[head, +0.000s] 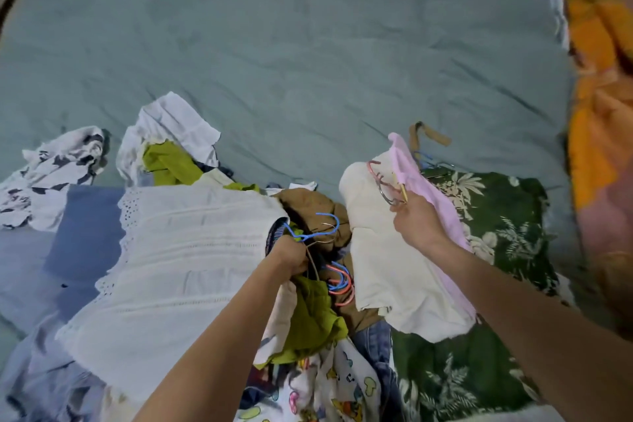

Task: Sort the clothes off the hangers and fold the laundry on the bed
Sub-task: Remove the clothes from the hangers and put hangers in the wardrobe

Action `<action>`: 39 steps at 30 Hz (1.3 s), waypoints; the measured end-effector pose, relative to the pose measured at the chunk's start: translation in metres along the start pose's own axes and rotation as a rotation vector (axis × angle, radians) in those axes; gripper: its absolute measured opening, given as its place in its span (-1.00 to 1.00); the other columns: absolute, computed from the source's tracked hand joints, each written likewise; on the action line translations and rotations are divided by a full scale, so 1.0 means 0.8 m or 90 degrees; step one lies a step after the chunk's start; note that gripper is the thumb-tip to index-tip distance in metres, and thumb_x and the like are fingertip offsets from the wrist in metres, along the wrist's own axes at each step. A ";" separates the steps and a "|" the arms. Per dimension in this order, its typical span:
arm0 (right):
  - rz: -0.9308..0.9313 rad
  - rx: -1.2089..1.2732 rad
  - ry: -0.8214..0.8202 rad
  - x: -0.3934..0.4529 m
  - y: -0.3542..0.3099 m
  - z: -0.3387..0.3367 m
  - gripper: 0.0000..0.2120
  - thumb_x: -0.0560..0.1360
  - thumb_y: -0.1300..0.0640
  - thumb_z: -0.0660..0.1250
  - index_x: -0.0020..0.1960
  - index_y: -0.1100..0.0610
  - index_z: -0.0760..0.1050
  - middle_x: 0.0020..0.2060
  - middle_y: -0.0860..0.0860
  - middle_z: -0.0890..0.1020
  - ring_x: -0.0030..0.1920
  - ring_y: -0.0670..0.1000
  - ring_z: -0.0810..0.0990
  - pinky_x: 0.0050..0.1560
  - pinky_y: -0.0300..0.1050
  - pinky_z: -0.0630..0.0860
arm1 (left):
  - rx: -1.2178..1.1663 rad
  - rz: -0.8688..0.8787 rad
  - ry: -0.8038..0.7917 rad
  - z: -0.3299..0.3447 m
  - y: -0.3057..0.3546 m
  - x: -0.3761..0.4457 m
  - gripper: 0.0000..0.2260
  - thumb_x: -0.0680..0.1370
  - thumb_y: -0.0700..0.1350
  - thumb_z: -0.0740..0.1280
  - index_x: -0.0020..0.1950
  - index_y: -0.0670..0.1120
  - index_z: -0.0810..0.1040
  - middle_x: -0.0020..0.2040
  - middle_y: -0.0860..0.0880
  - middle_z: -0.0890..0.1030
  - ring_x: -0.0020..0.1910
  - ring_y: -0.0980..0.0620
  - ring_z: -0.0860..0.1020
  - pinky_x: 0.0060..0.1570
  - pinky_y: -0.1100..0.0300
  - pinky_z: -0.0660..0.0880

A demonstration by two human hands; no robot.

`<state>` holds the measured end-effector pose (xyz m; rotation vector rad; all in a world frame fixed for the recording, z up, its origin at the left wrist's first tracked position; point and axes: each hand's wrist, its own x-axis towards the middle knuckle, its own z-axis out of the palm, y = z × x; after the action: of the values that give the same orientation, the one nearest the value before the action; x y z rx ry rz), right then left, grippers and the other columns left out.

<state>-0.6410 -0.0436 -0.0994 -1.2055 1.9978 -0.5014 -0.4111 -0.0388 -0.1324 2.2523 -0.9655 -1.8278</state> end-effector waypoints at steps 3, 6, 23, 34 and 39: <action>0.053 0.030 -0.038 0.007 0.006 -0.005 -0.61 0.48 0.42 0.14 0.28 0.26 0.42 -0.07 0.05 0.58 -0.09 0.07 0.50 -0.18 -0.20 0.39 | -0.050 -0.040 -0.025 0.006 -0.001 0.000 -0.74 0.61 -0.30 0.03 -0.20 -0.20 0.43 -0.28 -0.18 0.48 -0.44 -0.04 0.46 -0.41 0.22 0.42; 0.069 0.070 -0.045 0.007 0.003 -0.009 -0.56 0.50 0.43 0.09 0.35 0.24 0.37 -0.11 0.03 0.54 -0.23 0.05 0.46 -0.37 -0.22 0.30 | -0.099 -0.065 -0.063 0.009 -0.002 -0.006 -0.74 0.63 -0.23 0.10 -0.17 -0.19 0.51 -0.23 -0.14 0.59 -0.28 -0.06 0.55 -0.21 0.11 0.53; 0.092 0.264 -0.027 -0.075 -0.103 -0.044 -0.82 0.59 0.32 0.08 0.03 0.22 0.45 -0.42 0.10 0.46 -0.62 -0.07 0.30 -0.61 -0.32 0.11 | -0.412 0.239 -0.218 -0.145 0.051 -0.192 -0.83 0.59 -0.38 0.19 -0.04 -0.30 0.58 -0.09 -0.19 0.68 -0.14 -0.01 0.68 -0.11 0.21 0.63; -0.026 0.252 0.013 -0.177 -0.225 -0.030 -0.80 0.61 0.27 0.08 -0.11 0.20 0.44 -0.49 0.08 0.46 -0.64 -0.05 0.29 -0.65 -0.34 0.13 | -0.410 0.372 0.130 -0.277 0.015 -0.280 -0.84 0.65 -0.16 0.17 0.03 -0.16 0.53 -0.55 0.10 0.37 -0.62 0.19 0.20 -0.65 0.38 0.13; -0.106 0.159 0.041 -0.215 -0.266 0.002 -0.78 0.57 0.40 0.09 0.09 0.20 0.44 -0.48 0.07 0.44 -0.54 -0.03 0.39 -0.69 -0.39 0.19 | -0.296 0.403 0.474 -0.334 0.015 -0.318 -0.78 0.57 -0.27 0.18 -0.27 -0.11 0.44 -0.31 -0.12 0.58 -0.25 -0.11 0.58 -0.25 0.14 0.50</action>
<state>-0.4658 0.0042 0.1050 -1.2162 1.8312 -0.8561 -0.1966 -0.0015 0.1655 1.7927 -0.8386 -0.7493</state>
